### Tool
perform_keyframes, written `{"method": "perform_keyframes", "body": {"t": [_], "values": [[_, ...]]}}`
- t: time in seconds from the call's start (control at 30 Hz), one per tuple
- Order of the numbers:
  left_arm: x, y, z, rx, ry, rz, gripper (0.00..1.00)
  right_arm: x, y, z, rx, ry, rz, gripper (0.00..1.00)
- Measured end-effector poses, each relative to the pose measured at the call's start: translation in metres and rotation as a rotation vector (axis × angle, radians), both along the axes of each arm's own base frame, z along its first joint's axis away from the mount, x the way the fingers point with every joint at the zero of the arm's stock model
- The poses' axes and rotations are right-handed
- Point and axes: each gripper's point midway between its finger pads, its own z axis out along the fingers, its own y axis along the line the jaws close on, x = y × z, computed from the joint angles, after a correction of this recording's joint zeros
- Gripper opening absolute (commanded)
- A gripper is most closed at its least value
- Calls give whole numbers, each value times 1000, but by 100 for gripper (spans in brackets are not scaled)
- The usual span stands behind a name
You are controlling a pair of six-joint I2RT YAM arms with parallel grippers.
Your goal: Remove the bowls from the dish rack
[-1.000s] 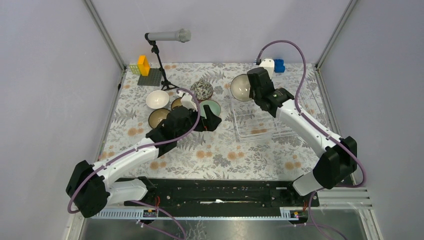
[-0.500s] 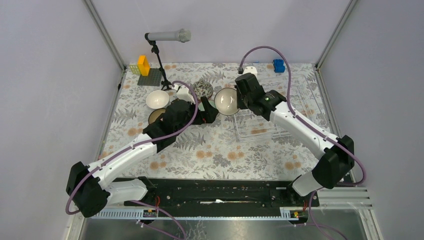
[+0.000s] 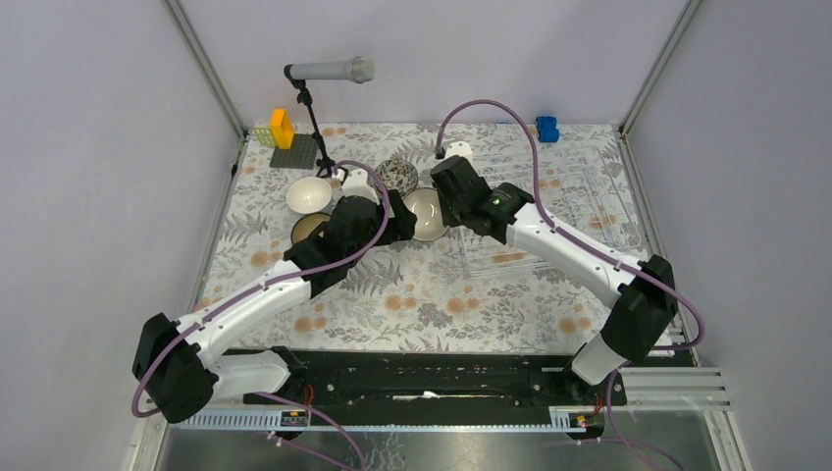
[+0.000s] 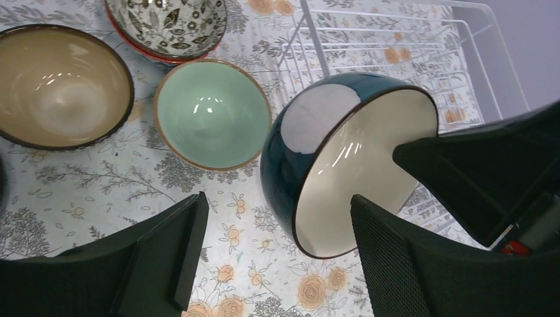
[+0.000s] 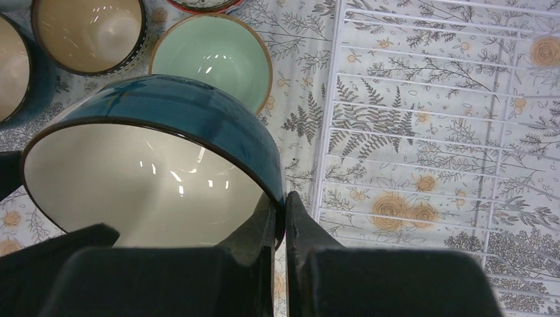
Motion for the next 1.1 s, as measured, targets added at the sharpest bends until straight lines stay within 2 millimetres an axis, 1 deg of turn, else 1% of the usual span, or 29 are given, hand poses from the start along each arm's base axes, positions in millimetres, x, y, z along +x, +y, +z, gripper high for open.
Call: {"method": "perform_keyframes", "body": {"t": [0.13, 0.37, 0.47, 0.53, 0.6, 0.67, 0.7, 0.8, 0.83, 0.97, 1.0, 1.03, 1.1], "values": [[4, 6, -8, 29, 18, 41, 76, -1, 5, -1, -11, -4, 9, 0], [9, 11, -20, 61, 44, 87, 51, -4, 15, 1, -15, -11, 26, 0], [10, 13, -22, 70, 43, 98, 39, -9, 24, -1, -19, -10, 47, 0], [11, 14, -22, 76, 40, 105, 27, -11, 31, -3, -27, -10, 60, 0], [11, 20, -26, 106, 47, 120, 16, -12, 35, -6, -34, -12, 58, 0], [8, 26, -33, 155, 58, 121, 3, -13, 40, -5, -34, -13, 69, 9], [8, 30, -36, 174, 60, 132, 0, -15, 42, -5, -33, -11, 77, 14], [8, 41, -43, 217, 77, 170, 0, -21, 54, -1, -18, -18, 99, 28], [8, 43, -43, 218, 81, 175, 0, -21, 55, -1, -17, -19, 103, 34], [4, 40, -47, 211, 95, 163, 0, -16, 58, 1, 0, -31, 98, 49], [3, 39, -49, 209, 100, 159, 0, -15, 59, 2, 6, -34, 98, 56], [1, 39, -52, 212, 108, 156, 0, -15, 60, 3, 10, -38, 99, 60], [-3, 41, -59, 217, 127, 155, 0, -13, 63, 4, 22, -45, 100, 75]]}}
